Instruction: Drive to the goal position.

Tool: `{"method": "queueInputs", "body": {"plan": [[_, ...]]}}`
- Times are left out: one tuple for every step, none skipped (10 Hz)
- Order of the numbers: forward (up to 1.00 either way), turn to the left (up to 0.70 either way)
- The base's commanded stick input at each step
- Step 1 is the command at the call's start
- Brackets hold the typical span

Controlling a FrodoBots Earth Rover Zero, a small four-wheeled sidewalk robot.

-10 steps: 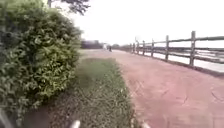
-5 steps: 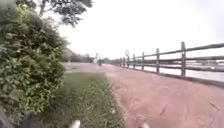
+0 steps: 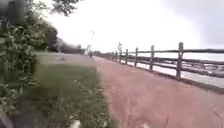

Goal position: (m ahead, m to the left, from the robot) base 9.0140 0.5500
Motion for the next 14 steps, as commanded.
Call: {"method": "queueInputs", "body": {"plan": [[0.7,-0.05],[0.7,0.0],[0.7,-0.16],[0.7,-0.16],[0.7,0.0],[0.7,0.0],[0.7,0.0],[0.7,0.0],[0.7,0.0],[0.7,0.0],[0.7,0.0],[0.7,0.0],[0.7,0.0],[0.7,0.0]]}}
